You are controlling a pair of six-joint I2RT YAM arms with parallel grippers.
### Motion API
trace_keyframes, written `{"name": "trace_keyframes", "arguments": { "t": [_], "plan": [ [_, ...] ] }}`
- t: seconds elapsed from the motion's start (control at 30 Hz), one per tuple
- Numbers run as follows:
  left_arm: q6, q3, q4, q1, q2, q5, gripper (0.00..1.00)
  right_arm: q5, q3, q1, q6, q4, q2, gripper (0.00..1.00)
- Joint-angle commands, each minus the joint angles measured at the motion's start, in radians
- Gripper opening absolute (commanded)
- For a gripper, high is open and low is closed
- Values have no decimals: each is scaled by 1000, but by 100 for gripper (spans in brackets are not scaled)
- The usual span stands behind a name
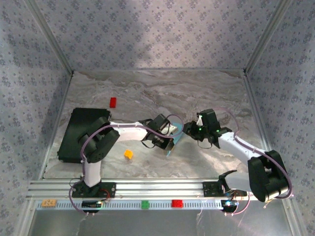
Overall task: Fold a paper plane with a square sheet of paper (pick it up from the middle)
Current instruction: Fold the wing for the fifth time at the center of the table.
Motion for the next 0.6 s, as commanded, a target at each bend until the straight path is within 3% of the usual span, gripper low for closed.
{"name": "trace_keyframes", "arguments": {
  "t": [0.0, 0.27, 0.57],
  "plan": [
    [-51, -22, 50, 19, 50, 94, 0, -7, -20, 15, -63, 74, 0, 27],
    [-160, -109, 223, 78, 54, 204, 0, -124, -32, 40, -36, 209, 130, 14],
    [-219, -148, 303, 108, 61, 258, 0, -150, -9, 41, -34, 267, 224, 10]
  ]
}}
